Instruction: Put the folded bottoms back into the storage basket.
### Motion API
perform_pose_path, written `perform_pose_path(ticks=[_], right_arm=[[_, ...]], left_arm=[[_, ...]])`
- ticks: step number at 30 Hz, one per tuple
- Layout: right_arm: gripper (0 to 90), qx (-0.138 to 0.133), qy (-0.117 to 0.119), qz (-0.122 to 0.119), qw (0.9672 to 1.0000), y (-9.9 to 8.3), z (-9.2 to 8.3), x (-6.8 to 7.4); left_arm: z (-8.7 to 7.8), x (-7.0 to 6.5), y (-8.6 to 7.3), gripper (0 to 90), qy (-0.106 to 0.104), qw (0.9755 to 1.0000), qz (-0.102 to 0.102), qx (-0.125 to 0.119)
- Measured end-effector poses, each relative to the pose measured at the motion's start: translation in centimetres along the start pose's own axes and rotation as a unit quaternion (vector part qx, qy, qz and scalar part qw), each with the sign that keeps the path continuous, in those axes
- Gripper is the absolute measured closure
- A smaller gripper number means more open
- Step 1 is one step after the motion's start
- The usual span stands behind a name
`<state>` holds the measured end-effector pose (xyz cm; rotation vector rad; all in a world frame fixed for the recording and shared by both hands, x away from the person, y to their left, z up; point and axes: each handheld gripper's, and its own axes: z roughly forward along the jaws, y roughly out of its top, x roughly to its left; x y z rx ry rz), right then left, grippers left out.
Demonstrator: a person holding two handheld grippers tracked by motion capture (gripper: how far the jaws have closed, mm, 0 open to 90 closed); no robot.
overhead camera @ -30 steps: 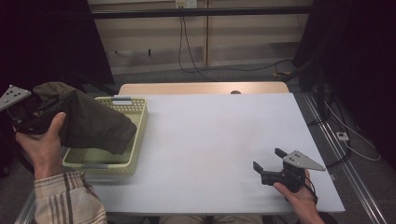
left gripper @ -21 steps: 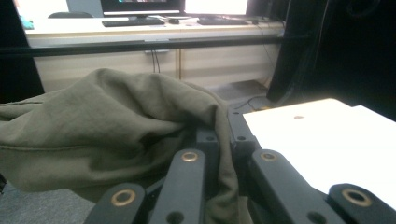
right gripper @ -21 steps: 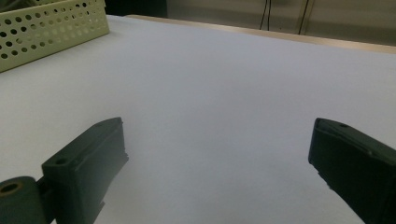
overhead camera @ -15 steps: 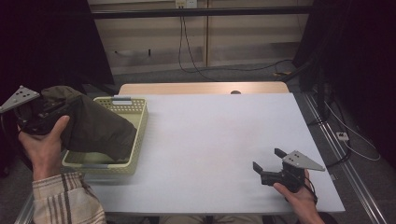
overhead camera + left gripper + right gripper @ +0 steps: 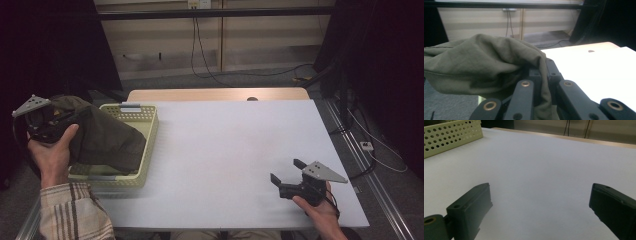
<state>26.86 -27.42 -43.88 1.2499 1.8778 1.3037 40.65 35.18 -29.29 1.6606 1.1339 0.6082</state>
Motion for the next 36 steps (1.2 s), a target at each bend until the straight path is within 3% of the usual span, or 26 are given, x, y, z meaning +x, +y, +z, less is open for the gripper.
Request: perform_pose_path(ticks=[2,4,6,9,18,21,26,31,32,36], right_arm=[[3.9,0.000,0.000,-0.001,1.0000,0.0,0.0,0.0],[3.9,0.001,0.001,-0.001,1.0000,0.0,0.0,0.0],[3.9,0.001,0.001,0.000,1.0000,0.0,0.0,0.0],[3.9,0.002,0.001,0.000,1.0000,0.0,0.0,0.0],[3.9,0.004,0.002,-0.004,1.0000,0.0,0.1,0.0],[3.9,0.004,0.002,-0.003,1.0000,0.0,0.0,0.0],[4.0,0.003,0.001,-0.003,1.0000,0.0,0.0,0.0],[4.0,0.004,0.002,-0.003,1.0000,0.0,0.0,0.0],[4.0,0.004,0.002,-0.003,1.0000,0.0,0.0,0.0],[4.0,0.004,0.000,-0.004,1.0000,0.0,0.0,0.0]], left_arm=[[0.4,0.1,-0.1,86.8,-0.007,1.0000,0.003,0.001],[0.8,0.2,-0.2,86.8,0.002,0.9999,0.004,0.012],[1.1,0.4,-0.4,86.8,0.024,0.9992,0.011,0.031],[1.8,0.8,-0.7,86.8,0.054,0.9959,0.027,0.067],[3.6,1.8,-1.6,86.8,0.016,0.9982,0.006,0.057],[3.8,2.1,-1.9,86.8,0.026,0.9973,0.006,0.068],[3.5,3.2,-2.6,86.8,0.038,0.9959,-0.014,0.081],[3.1,4.1,-3.1,86.9,0.068,0.9915,-0.021,0.109],[3.0,4.2,-3.2,86.8,0.079,0.9896,-0.019,0.119],[3.0,4.6,-3.4,86.9,0.091,0.9857,-0.021,0.140]])
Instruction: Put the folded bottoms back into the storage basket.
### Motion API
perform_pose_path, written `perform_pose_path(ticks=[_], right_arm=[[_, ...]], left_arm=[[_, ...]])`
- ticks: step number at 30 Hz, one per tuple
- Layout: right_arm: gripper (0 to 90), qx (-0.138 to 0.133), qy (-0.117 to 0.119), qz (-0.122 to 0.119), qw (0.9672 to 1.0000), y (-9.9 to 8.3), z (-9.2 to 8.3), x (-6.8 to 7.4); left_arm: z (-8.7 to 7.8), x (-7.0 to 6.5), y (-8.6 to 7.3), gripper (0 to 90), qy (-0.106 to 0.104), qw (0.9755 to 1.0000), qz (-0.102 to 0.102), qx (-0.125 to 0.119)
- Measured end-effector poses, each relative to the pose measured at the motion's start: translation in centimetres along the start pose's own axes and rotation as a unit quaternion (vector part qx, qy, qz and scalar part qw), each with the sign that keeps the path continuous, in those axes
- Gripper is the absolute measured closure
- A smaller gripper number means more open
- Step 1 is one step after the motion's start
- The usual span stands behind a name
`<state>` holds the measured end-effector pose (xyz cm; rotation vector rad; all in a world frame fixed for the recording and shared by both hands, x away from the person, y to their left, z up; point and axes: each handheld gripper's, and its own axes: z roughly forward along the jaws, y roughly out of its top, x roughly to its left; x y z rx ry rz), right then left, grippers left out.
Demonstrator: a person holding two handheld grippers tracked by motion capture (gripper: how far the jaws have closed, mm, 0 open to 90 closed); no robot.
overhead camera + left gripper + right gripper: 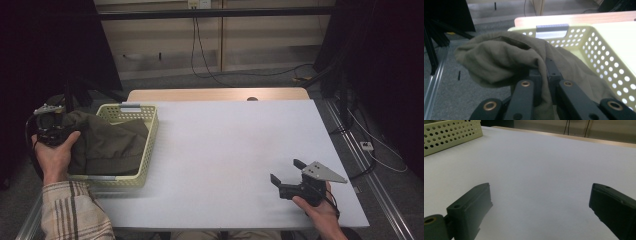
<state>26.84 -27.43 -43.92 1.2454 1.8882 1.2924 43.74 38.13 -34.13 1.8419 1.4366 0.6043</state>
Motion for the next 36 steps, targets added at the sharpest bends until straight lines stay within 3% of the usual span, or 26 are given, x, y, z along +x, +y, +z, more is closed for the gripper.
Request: perform_pose_path(ticks=[1,5,7,8,12,23,29,32,36], right_arm=[[4.1,0.000,0.000,0.000,1.0000,0.0,0.0,0.0],[4.1,0.000,0.000,0.000,1.0000,0.0,0.0,0.0],[4.1,0.000,-0.001,0.000,1.0000,0.0,0.0,0.0],[4.1,0.000,-0.001,0.000,1.0000,0.0,0.0,0.0],[4.1,0.000,-0.001,-0.001,1.0000,0.0,0.0,0.0],[4.1,0.002,-0.001,-0.001,1.0000,0.0,0.0,0.0],[4.2,0.002,-0.001,-0.001,1.0000,0.0,0.0,0.0],[4.2,0.000,-0.002,0.000,1.0000,0.0,-0.1,0.0],[4.2,0.001,-0.002,-0.002,1.0000,0.0,-0.1,0.0]], left_arm=[[0.3,0.1,-0.1,86.9,0.007,0.9998,0.001,0.016],[0.8,0.2,-0.3,86.9,0.004,0.9997,-0.004,0.023],[1.2,0.3,-0.4,86.9,0.001,0.9998,-0.005,0.021],[1.7,0.4,-0.5,86.9,-0.020,0.9997,-0.007,0.014],[2.5,0.2,-0.6,86.9,-0.018,0.9997,-0.006,0.013],[4.7,-0.5,-0.6,86.7,-0.050,0.9986,-0.010,-0.015],[4.6,-0.1,-0.9,86.6,-0.030,0.9995,-0.009,0.003],[4.1,0.4,-1.1,86.6,-0.030,0.9991,-0.020,0.024],[3.3,1.3,-1.6,86.5,-0.011,0.9983,-0.036,0.045]])
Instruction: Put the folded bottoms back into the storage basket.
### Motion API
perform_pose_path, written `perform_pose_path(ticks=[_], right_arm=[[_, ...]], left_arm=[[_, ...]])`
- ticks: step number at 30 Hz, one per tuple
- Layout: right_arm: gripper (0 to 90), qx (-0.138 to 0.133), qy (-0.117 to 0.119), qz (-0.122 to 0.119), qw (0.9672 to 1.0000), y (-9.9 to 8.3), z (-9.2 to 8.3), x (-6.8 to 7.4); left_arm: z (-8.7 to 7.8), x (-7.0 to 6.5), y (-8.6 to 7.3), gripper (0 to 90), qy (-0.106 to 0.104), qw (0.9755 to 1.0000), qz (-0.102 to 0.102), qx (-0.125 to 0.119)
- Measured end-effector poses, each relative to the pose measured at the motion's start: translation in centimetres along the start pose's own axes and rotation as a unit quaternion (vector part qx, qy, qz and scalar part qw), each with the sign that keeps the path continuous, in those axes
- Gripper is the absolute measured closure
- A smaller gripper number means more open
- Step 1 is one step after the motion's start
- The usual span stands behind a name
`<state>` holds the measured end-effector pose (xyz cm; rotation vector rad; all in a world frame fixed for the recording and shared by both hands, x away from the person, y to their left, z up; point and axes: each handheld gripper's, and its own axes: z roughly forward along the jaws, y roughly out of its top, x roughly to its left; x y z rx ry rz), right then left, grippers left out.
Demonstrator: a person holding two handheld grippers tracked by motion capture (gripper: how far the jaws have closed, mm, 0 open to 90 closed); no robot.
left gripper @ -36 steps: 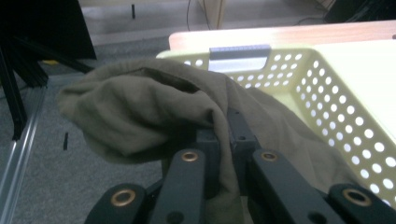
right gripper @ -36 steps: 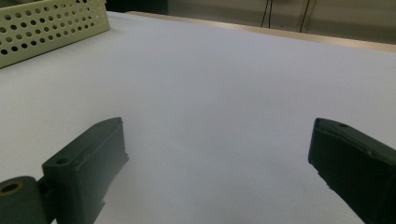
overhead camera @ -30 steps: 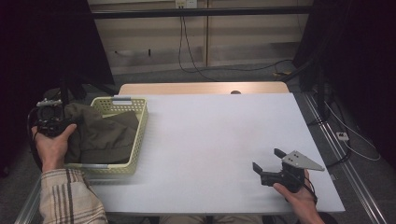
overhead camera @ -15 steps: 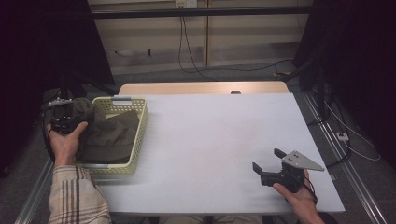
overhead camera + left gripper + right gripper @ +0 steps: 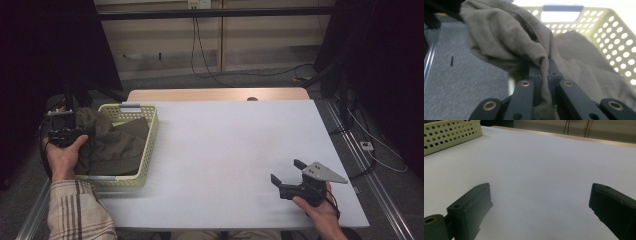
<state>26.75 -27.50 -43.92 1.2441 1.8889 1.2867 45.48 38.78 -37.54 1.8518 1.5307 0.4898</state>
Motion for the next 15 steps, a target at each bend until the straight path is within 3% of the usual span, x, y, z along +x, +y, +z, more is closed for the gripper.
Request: perform_pose_path(ticks=[3,6,7,11,12,13,15], right_arm=[[4.2,0.000,0.001,0.001,1.0000,0.0,0.0,0.0],[4.3,0.000,0.001,0.001,1.0000,0.0,0.0,0.1],[4.3,0.000,0.001,0.001,1.0000,0.0,0.0,0.0],[4.3,0.000,0.000,0.002,1.0000,0.0,0.0,0.0],[4.3,0.000,0.001,0.001,1.0000,0.0,0.0,0.0],[4.3,0.000,0.001,0.001,1.0000,0.0,0.0,0.0],[4.3,0.001,0.001,0.001,1.0000,0.0,0.0,0.0]], left_arm=[[-0.3,0.5,-0.3,86.4,0.006,0.9997,-0.019,0.012],[-0.4,0.9,-0.4,86.3,0.017,0.9994,-0.018,0.026],[-0.2,0.8,-0.5,86.3,0.019,0.9993,-0.029,0.014],[0.3,0.5,-0.3,86.3,0.018,0.9998,-0.003,0.012],[0.7,0.4,-0.3,86.3,0.004,0.9999,-0.010,0.003],[0.7,0.4,-0.3,86.4,0.004,0.9999,-0.010,0.003],[1.1,0.2,-0.2,86.3,-0.003,1.0000,0.000,-0.008]])
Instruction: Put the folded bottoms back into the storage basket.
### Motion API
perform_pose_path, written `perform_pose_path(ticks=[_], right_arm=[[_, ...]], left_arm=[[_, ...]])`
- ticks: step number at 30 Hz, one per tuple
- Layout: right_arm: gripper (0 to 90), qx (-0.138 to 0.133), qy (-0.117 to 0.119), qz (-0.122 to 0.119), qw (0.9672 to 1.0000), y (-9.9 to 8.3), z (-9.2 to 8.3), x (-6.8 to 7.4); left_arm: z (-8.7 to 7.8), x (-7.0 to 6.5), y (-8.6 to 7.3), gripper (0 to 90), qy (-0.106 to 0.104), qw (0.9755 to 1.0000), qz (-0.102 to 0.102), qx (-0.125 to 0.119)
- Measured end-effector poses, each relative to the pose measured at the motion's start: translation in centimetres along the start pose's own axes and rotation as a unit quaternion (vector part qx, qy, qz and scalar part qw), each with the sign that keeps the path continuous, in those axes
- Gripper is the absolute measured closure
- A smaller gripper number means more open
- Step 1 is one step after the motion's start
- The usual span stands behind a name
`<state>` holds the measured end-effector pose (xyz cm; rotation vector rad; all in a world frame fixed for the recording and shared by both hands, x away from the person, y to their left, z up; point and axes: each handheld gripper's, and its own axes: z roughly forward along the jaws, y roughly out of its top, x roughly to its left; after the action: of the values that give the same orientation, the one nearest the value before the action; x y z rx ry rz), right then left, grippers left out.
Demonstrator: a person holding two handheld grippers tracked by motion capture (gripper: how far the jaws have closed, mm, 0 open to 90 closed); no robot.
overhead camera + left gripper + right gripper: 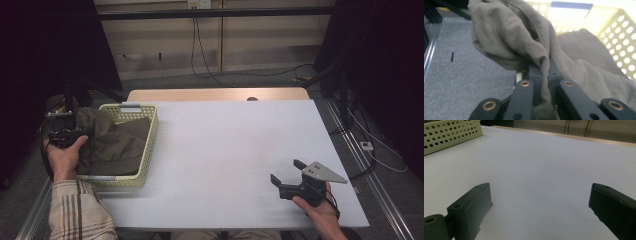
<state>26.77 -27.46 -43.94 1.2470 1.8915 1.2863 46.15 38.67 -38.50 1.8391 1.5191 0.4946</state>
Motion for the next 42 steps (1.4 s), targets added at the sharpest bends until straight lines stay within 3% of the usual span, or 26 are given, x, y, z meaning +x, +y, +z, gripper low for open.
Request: perform_pose_path(ticks=[6,8,13,18,21,24,27,28,29,31,35,37,39,40,42], right_arm=[[4.3,0.000,0.000,0.001,1.0000,0.0,0.1,0.0],[4.3,0.000,0.001,0.000,1.0000,0.0,0.0,0.0],[4.3,-0.001,0.000,0.000,1.0000,0.0,0.0,-0.1],[4.3,-0.001,0.000,0.000,1.0000,0.0,0.0,0.0],[4.3,-0.001,0.000,0.000,1.0000,0.0,0.0,0.0],[4.4,-0.002,0.001,0.000,1.0000,0.0,0.0,0.0],[4.3,-0.001,0.002,0.001,1.0000,0.0,0.0,0.0],[4.4,-0.001,0.002,0.000,1.0000,0.0,-0.1,0.0],[4.4,-0.001,0.002,0.000,1.0000,0.0,-0.1,0.0],[4.4,-0.001,0.002,0.000,1.0000,0.0,0.0,0.0],[4.4,0.000,0.002,-0.001,1.0000,0.0,0.0,0.0],[4.4,0.000,0.002,0.000,1.0000,0.0,0.0,0.0],[4.4,0.001,0.001,0.000,1.0000,0.0,0.0,0.0],[4.4,0.000,0.001,0.001,1.0000,0.0,0.0,0.0],[4.4,0.000,0.001,-0.001,1.0000,0.0,0.0,0.1]], left_arm=[[0.2,-0.2,0.2,84.0,-0.007,0.9999,0.002,-0.011],[-0.1,0.0,0.1,80.3,-0.007,0.9998,-0.007,-0.016],[-1.8,0.2,0.3,58.0,0.009,0.9988,-0.025,-0.040],[-3.6,-1.1,1.4,44.1,0.020,0.9971,-0.004,-0.073],[-4.2,-2.7,2.1,43.8,0.014,0.9953,0.016,-0.095],[-3.7,-4.7,2.8,48.3,0.004,0.9943,0.052,-0.093],[-2.2,-6.0,3.0,59.0,-0.023,0.9951,0.064,-0.072],[-0.8,-6.6,2.9,64.1,-0.023,0.9966,0.065,-0.046],[-0.8,-6.6,2.9,68.0,-0.023,0.9966,0.065,-0.046],[0.8,-6.8,2.7,70.3,-0.023,0.9973,0.066,-0.022],[3.4,-6.9,2.0,78.0,0.002,0.9973,0.071,0.021],[3.9,-6.8,1.8,79.8,-0.002,0.9969,0.072,0.032],[4.2,-6.8,1.6,85.2,0.008,0.9964,0.075,0.039],[4.4,-6.8,1.5,85.2,0.024,0.9953,0.078,0.052],[4.7,-6.7,1.2,90.0,0.027,0.9936,0.083,0.072]])
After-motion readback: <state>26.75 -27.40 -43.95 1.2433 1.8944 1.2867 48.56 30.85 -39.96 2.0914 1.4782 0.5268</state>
